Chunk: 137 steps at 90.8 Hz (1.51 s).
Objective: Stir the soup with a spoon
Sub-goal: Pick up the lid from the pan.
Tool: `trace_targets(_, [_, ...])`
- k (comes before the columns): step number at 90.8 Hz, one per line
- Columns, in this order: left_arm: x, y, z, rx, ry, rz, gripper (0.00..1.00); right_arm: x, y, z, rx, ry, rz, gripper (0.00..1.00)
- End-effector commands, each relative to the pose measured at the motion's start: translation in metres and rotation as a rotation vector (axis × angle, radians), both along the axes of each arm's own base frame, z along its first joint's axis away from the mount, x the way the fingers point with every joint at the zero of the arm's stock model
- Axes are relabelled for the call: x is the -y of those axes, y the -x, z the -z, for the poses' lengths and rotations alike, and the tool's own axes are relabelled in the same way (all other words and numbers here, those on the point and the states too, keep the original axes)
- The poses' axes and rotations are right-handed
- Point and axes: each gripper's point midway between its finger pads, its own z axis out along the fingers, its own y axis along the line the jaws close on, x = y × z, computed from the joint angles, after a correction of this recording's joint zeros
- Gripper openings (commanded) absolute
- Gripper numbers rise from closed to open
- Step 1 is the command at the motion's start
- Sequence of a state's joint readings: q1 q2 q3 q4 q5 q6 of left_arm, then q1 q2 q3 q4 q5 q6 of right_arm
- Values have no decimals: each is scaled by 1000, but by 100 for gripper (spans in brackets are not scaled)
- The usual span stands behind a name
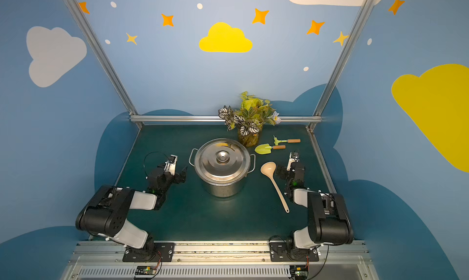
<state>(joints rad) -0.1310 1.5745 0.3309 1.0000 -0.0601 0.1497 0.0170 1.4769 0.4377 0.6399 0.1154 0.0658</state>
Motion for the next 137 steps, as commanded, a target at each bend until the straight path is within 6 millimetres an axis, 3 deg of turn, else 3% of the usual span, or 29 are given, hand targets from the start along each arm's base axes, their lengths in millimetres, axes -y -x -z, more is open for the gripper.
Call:
trace_targets(1, [0,-2,-3,12,2,3,100,-1,-4,-6,13,15,0,98])
trace_targets(32, [-7,-4,-2,-3,11,-35,100,2,-4,-8,19,15,5,98])
trace_targets(43, [-11,2,-14,56,-32,-101,100,6,3,-41,41,74,61,98])
trace_targets(50, [-9,4,-28,82,-94,-144,100,20,12,-70,-1,20,185,98])
trace_targets(53, [-4,5,-39,90,-127,-139,100,25,19,-79,-35,-3,233,98])
trace_targets(56, [3,5,-51,104,-153,-129,100,26,22,-102,-24,-41,265,98])
trace_targets(64, [1,12,-85,142,-169,-218,100,12,33,-137,-34,-153,226,98])
trace_targets(69, [-7,22,-112,160,-84,-293,100,1,39,-159,-7,-256,196,98])
trace_targets(79, [-12,51,-132,24,152,-327,100,-7,60,-181,39,-557,275,98])
trace_targets(84, [-14,67,-147,3,309,-333,100,-19,65,-193,73,-634,199,98])
trace_targets(93, [7,88,-174,0,447,-188,100,-38,77,-206,132,-721,74,98])
trace_targets(110, [52,120,-205,-148,472,-45,100,-61,105,-196,8,-622,3,97])
trace_targets(118, [84,131,-204,-273,354,31,100,-66,115,-187,-39,-542,-6,95])
trace_targets(137, [167,146,-223,-295,57,203,100,-77,117,-173,-98,-465,-33,94])
